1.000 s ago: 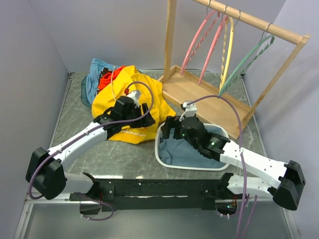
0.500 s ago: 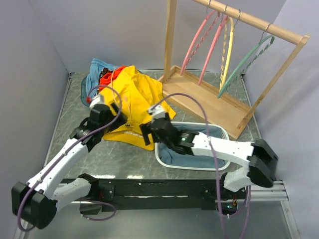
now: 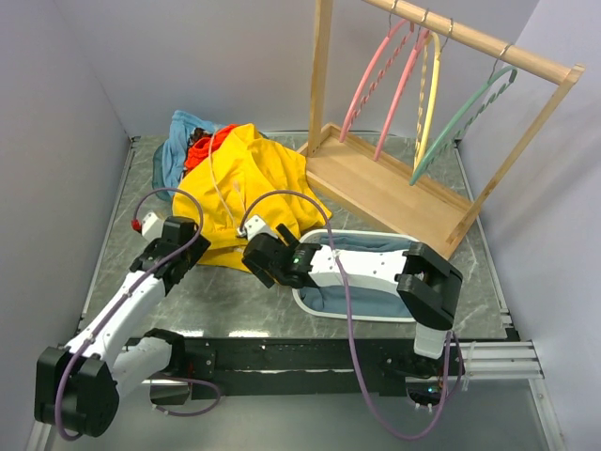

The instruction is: Place the shorts on the hanger

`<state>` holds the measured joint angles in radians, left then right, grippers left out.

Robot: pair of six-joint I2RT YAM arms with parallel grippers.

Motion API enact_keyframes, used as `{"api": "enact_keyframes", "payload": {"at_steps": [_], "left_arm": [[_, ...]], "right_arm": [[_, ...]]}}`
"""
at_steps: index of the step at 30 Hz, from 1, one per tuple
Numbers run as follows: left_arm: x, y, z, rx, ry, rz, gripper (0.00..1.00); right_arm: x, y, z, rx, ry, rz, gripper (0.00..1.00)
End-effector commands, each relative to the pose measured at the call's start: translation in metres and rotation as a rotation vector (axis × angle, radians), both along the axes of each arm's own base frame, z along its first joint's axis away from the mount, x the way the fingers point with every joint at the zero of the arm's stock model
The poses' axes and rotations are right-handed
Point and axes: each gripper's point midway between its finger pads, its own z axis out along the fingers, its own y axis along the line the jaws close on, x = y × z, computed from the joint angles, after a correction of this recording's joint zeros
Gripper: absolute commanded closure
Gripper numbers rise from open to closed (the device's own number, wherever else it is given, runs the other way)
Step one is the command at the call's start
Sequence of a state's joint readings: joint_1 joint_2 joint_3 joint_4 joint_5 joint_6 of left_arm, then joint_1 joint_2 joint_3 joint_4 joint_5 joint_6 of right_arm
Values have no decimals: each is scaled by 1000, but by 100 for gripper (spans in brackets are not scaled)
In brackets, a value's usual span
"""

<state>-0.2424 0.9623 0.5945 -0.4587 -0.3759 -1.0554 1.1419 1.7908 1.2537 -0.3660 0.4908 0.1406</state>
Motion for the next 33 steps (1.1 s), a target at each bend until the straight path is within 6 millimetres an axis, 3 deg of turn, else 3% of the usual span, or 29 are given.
{"api": "enact_keyframes", "payload": {"at_steps": [1,7,15,18,19,24,33], "left_arm": [[12,17,-5,48,-20,112,32],[24,22,-19,72,-11,156,29],[47,25,-19,82,-79,193,30],[56,26,-18,85,-121,193,39],[58,25,-20,81,-122,189,54],[60,21,-13,71,-135,166,99],[51,17,55,33,-266,113,99]], "right_arm": [[8,6,18,-25,-44,15,9],[7,5,11,-66,-32,27,9],[6,8,4,-89,-13,50,8],[6,7,1,-111,-13,53,8],[7,5,1,-120,-16,50,8],[7,-1,-3,-162,-12,54,8],[1,-1,-13,-202,41,72,13]]}}
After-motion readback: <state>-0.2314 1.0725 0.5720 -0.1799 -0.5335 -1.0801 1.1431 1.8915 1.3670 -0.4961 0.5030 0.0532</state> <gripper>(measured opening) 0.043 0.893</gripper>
